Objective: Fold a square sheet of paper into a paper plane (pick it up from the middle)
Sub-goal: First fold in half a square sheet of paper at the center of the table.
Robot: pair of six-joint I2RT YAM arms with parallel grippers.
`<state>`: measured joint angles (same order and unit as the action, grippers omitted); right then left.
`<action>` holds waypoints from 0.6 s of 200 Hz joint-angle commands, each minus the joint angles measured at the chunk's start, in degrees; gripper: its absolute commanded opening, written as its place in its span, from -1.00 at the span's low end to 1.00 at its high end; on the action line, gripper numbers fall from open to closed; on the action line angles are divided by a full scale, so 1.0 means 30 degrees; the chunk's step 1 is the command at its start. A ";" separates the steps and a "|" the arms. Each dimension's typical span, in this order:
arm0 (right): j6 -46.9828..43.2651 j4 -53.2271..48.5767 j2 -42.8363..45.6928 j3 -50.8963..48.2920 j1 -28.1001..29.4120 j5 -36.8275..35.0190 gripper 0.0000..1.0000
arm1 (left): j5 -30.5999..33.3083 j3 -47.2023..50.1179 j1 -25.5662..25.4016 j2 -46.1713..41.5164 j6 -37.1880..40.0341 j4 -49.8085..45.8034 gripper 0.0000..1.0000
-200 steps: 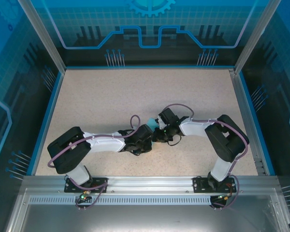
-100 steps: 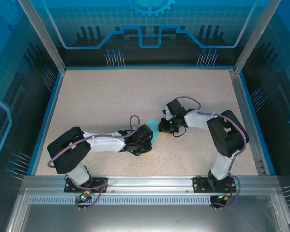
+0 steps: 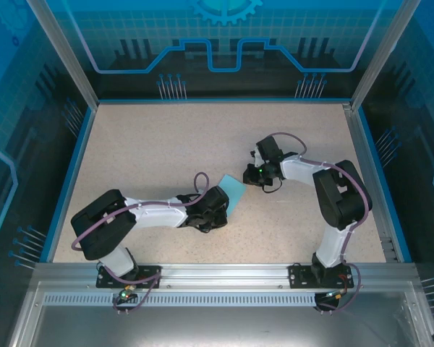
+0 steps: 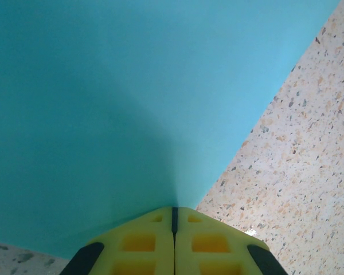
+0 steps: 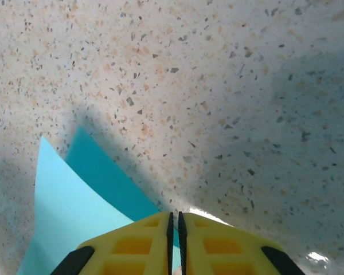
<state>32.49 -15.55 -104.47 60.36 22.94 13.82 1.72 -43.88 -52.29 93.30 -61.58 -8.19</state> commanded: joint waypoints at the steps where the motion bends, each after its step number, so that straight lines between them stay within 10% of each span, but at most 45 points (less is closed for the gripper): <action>1: -0.0408 -0.0273 0.1961 -0.0446 0.0431 -0.0141 -0.72 | -0.0458 0.0601 -0.0089 0.0803 0.0019 -0.1841 -0.88; 120: 0.2180 0.2469 0.0995 -0.3731 0.4182 0.2674 -0.73 | -0.0303 0.0364 -0.0089 0.0207 0.0336 -0.1608 -0.88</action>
<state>37.50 -10.09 -99.63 50.94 35.22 20.25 1.72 -43.88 -52.29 93.27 -61.43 -8.19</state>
